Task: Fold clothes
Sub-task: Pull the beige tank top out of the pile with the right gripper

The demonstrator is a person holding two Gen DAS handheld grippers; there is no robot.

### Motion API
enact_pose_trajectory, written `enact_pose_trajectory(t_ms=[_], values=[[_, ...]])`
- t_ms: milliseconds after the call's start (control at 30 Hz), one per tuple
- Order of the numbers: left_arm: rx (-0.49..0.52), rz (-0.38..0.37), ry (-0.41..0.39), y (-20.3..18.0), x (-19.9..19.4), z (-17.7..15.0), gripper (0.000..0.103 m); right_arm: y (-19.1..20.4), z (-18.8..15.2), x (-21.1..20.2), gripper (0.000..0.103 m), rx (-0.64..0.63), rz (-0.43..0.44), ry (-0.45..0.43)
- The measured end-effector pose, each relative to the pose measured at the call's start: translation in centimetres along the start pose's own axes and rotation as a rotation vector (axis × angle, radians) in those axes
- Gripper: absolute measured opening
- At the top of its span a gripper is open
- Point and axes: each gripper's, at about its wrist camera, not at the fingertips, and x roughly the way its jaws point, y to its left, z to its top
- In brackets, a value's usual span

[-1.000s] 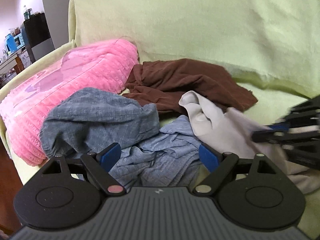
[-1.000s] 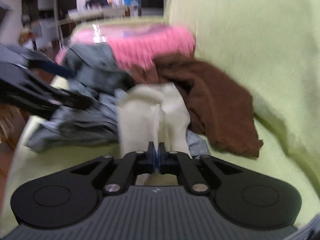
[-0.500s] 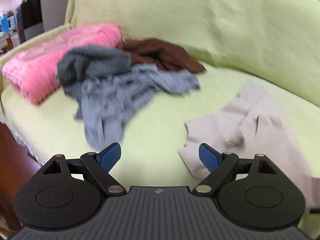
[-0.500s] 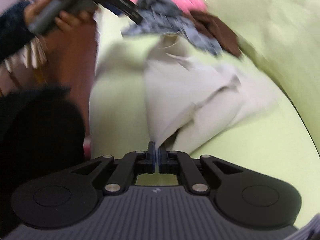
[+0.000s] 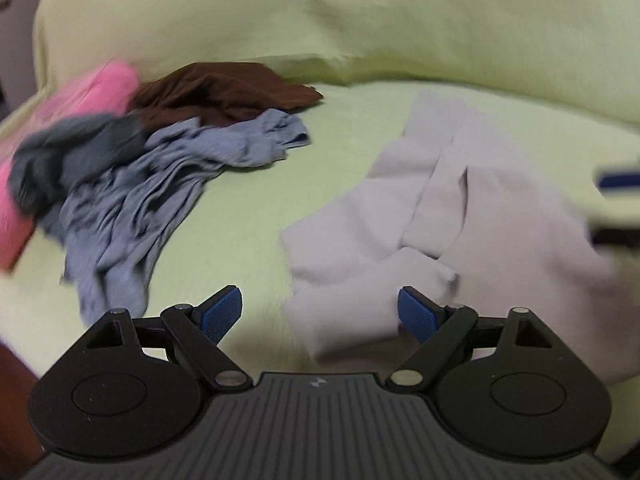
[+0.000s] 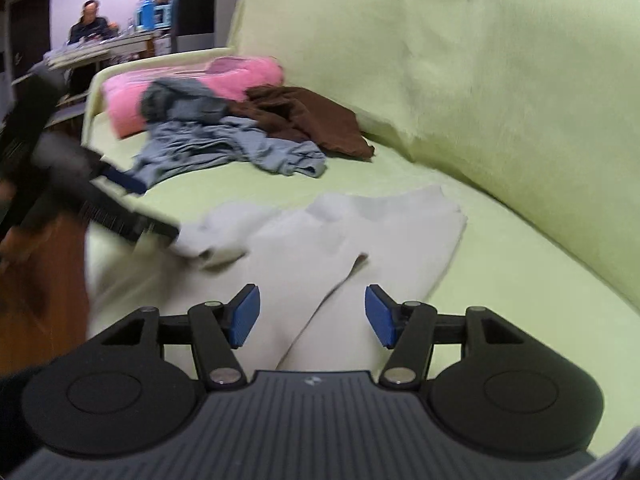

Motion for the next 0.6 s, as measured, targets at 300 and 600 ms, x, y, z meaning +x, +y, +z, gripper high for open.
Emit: enact_pose_trajectory(t_ms=[300, 600], values=[[-0.243, 0.218, 0.058, 5.7, 1.5, -3.0, 0.087, 2.4, -0.8, 4.4, 0.003, -0.075, 0.068, 0.026], [-0.414, 0.093, 0.085, 7.7, -2.9, -4.9, 0.087, 12.5, -4.2, -4.4, 0.049, -0.350, 0.481, 0.068]])
